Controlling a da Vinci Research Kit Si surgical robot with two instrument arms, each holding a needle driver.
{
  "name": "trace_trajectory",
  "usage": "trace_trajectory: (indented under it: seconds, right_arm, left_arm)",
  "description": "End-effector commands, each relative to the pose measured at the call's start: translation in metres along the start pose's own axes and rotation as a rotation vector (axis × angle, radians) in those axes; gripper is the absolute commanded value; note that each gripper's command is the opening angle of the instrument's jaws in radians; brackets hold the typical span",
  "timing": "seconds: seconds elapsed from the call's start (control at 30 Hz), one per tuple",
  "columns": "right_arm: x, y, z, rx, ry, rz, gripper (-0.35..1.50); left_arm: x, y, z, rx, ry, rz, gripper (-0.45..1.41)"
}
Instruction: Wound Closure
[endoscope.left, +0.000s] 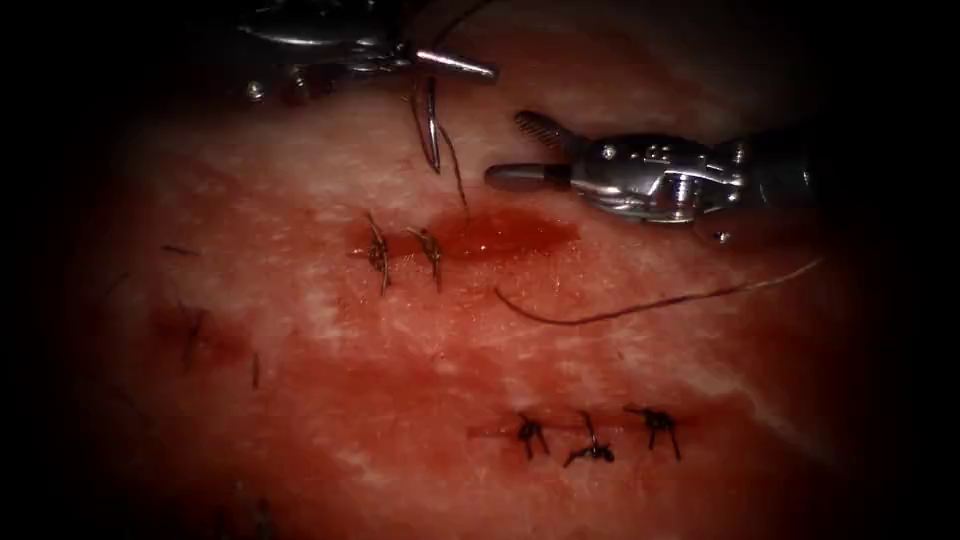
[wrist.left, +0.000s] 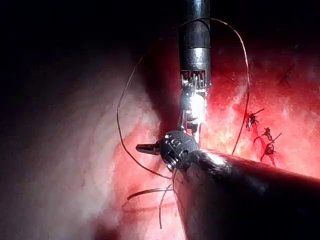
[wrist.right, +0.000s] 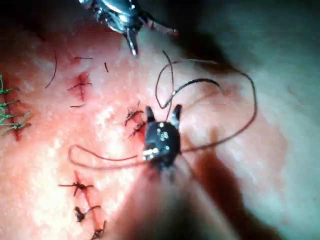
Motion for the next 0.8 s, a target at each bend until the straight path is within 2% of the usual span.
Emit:
trace_trajectory:
  seconds: [0.03, 0.23, 0.5, 0.53, 0.57, 0.63, 0.8]
  right_arm:
    - [-0.0006, -0.0006, 0.0006, 0.002, 0.000, 0.000, 1.48]
    - [-0.0007, -0.0011, 0.0011, 0.008, -0.003, -0.008, 1.48]
    - [-0.0007, -0.0015, 0.0014, 0.012, -0.005, -0.009, 1.48]
    - [-0.0007, -0.0015, 0.0014, 0.013, -0.005, -0.009, 1.48]
    - [-0.0007, -0.0015, 0.0014, 0.013, -0.005, -0.009, 1.48]
    - [-0.0007, -0.0016, 0.0014, 0.013, -0.005, -0.009, 1.48]
    - [-0.0007, -0.0016, 0.0013, 0.014, -0.005, -0.009, 1.48]
  left_arm:
    - [-0.0002, 0.0001, 0.0013, 0.017, -0.020, 0.021, 0.94]
    - [0.0007, -0.0013, 0.0049, 0.058, -0.122, 0.117, 0.82]
    - [0.0006, -0.0029, 0.0077, 0.056, -0.142, 0.161, 0.51]
    - [0.0006, -0.0032, 0.0079, 0.057, -0.142, 0.162, 0.37]
    - [0.0005, -0.0034, 0.0080, 0.057, -0.142, 0.163, 0.15]
    - [0.0004, -0.0039, 0.0080, 0.055, -0.142, 0.183, -0.45]
    - [0.0004, -0.0045, 0.0068, 0.061, -0.151, 0.279, -0.45]
